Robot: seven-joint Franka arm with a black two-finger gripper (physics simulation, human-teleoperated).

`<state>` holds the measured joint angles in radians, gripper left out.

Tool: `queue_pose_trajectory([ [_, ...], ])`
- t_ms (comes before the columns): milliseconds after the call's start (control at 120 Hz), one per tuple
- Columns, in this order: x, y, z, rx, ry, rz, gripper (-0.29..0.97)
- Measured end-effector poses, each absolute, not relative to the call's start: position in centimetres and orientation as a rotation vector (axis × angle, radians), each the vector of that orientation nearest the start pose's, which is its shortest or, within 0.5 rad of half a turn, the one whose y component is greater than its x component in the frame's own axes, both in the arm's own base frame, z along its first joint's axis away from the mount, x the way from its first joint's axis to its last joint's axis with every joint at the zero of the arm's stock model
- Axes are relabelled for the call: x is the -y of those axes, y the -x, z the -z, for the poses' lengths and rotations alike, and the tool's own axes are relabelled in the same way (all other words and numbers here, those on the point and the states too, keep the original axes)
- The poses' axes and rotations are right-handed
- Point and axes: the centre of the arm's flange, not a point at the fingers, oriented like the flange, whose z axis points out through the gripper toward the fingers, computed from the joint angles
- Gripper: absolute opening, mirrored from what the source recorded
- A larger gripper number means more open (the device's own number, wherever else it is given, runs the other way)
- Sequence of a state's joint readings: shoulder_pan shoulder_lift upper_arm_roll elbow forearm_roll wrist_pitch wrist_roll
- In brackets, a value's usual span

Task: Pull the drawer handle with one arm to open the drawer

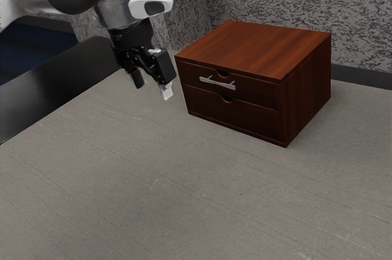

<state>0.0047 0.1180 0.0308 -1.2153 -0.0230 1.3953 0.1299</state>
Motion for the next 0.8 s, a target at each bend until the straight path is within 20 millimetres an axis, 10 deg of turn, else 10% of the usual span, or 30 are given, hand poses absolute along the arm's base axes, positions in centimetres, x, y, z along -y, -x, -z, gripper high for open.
queue_pose_trajectory([
  [267, -2.6, -56.2, -70.6, -0.081, 3.158, 0.1, 0.66],
  [500, -0.6, -52.6, -73.2, 0.845, 3.119, 0.025, 0.65],
  [800, 6.2, -54.6, -66.1, 1.571, 2.703, 0.157, 0.62],
])
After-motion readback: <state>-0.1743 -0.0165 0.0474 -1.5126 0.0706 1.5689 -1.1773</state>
